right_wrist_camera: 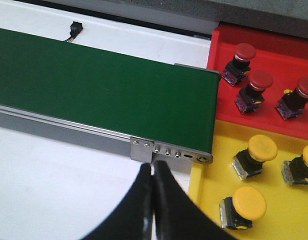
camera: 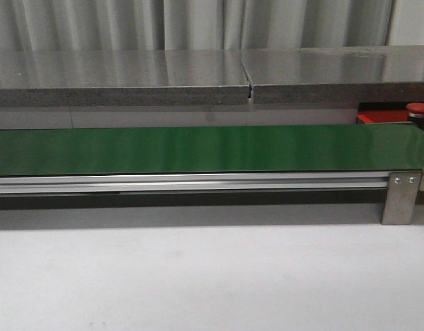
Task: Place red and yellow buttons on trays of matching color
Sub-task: 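Grasp the red mushroom button with the left gripper and lift it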
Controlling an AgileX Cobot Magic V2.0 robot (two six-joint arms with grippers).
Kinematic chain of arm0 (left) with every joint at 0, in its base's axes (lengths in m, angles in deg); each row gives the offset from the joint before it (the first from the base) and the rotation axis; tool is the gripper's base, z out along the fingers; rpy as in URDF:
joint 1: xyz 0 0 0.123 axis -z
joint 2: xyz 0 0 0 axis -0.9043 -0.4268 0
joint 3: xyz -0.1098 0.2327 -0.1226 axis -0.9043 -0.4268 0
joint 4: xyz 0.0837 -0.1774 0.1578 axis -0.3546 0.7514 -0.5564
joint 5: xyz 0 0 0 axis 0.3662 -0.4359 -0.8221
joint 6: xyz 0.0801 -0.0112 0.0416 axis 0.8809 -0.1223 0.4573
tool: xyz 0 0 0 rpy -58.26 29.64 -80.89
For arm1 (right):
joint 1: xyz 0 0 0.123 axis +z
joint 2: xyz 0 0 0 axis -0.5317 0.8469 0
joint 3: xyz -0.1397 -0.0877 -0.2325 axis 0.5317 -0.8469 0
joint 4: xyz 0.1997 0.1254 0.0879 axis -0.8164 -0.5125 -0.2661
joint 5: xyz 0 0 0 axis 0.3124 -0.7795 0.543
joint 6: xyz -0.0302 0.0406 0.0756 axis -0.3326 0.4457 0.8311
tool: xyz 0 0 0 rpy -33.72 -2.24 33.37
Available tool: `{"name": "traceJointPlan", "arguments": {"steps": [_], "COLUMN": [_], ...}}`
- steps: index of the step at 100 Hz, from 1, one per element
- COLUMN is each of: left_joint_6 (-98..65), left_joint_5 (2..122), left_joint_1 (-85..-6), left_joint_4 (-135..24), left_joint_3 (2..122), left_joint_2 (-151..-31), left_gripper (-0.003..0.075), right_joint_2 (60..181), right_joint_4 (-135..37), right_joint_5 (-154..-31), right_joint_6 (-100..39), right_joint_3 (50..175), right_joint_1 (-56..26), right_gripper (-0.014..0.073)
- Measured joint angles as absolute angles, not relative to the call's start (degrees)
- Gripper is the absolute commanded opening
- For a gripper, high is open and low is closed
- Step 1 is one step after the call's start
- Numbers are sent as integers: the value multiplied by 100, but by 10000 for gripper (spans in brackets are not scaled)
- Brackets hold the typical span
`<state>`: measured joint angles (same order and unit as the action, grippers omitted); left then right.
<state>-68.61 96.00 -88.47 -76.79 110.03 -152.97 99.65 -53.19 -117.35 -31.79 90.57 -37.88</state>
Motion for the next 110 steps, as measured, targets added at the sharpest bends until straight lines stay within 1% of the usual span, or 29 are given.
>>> {"name": "traceJointPlan", "arguments": {"steps": [17,41,56,82,110], "left_joint_6": [-6600,-6337,-6297,-6287,-6287], "left_joint_5": [10030,10284,10167,9434,8909], "left_joint_1": [-8847,-8677,-8449,-8124,-8043], "left_joint_4": [-7577,-7406,-7371,-7352,-7257], "left_joint_3": [11043,10923,10353,8975,8060], "left_joint_2": [-14751,-14345,-14027,-13416,-13311], "left_gripper": [-19,-19,-19,-19,-19], "right_joint_2": [9965,9965,9965,9965,9965], "right_joint_4": [-5317,-5317,-5317,-5317,-5317], "right_joint_5": [-11735,-11735,-11735,-11735,-11735], "right_joint_6": [-3179,-3179,-3179,-3179,-3179], "right_joint_3": [9057,9057,9057,9057,9057], "right_joint_1": [-3788,-3788,-3788,-3788,-3788], "right_gripper": [-69,-69,-69,-69,-69]}}
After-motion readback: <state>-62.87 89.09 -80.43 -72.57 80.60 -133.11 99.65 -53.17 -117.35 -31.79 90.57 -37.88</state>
